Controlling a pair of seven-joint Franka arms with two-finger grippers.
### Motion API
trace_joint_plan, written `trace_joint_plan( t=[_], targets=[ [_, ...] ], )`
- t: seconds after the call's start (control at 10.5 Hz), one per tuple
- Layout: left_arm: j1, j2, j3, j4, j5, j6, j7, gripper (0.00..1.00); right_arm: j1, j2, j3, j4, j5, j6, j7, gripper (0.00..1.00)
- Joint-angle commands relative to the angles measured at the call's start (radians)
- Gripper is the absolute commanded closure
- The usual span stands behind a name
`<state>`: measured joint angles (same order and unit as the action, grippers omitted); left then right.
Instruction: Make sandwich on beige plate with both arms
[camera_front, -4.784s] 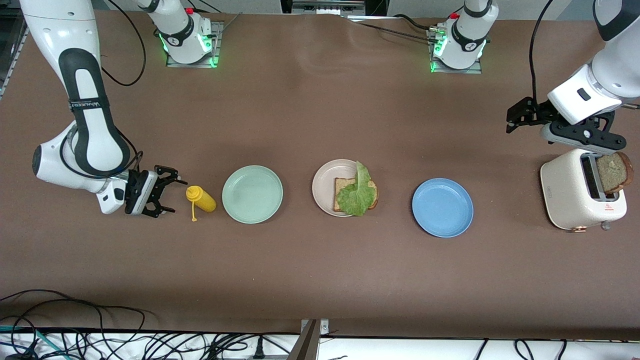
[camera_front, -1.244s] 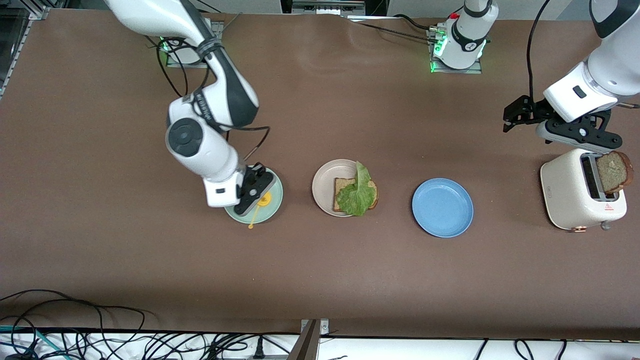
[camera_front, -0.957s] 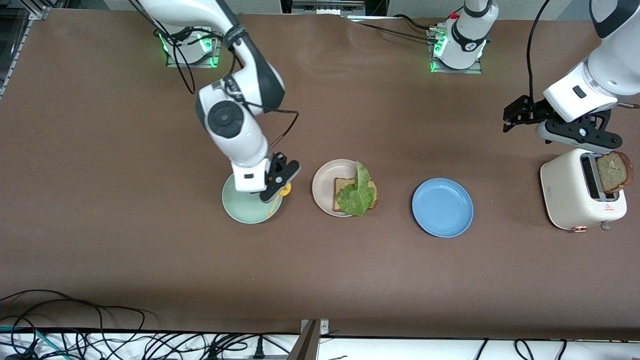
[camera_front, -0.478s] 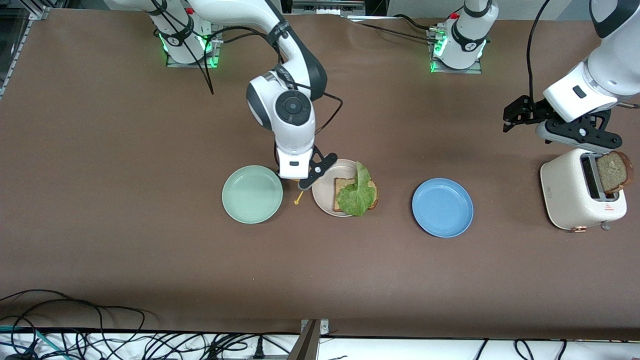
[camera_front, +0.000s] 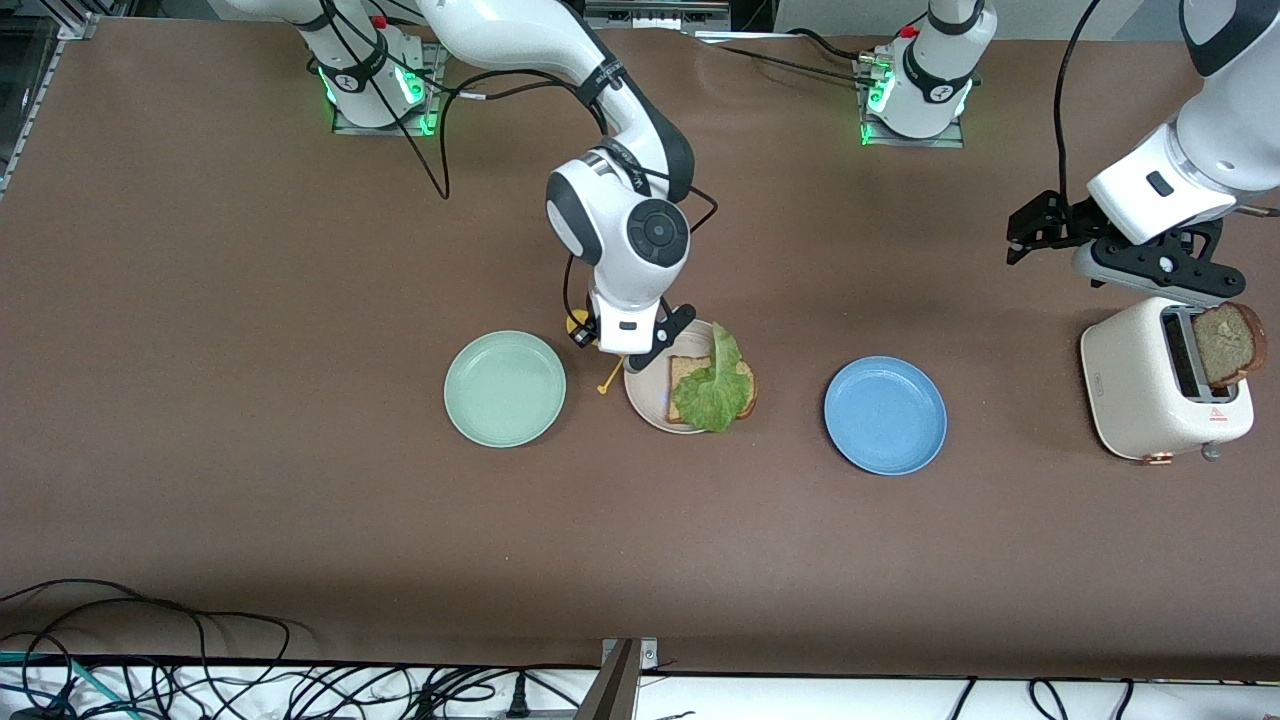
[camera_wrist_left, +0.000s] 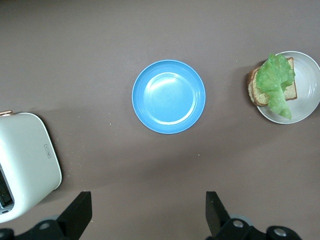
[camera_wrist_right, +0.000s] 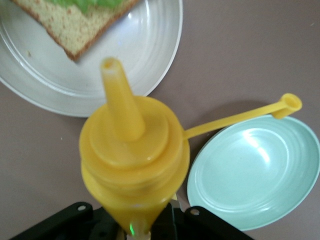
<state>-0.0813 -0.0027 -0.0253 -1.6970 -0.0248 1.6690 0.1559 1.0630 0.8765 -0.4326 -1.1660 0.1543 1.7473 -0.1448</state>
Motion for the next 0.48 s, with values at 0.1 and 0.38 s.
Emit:
trace_joint_plan(
  t=[0.1,0.38],
  targets=[
    [-0.002,-0.002,0.002,0.014,-0.009,-0.017,-0.009,0.0,0.038,0.09,-0.052,0.155,-0.029,-0.138,0.011,0.92],
    [-0.002,-0.002,0.002,0.014,-0.009,-0.017,-0.007,0.0,0.074,0.119,-0.077,0.174,-0.033,-0.228,-0.004,0.92]
  ],
)
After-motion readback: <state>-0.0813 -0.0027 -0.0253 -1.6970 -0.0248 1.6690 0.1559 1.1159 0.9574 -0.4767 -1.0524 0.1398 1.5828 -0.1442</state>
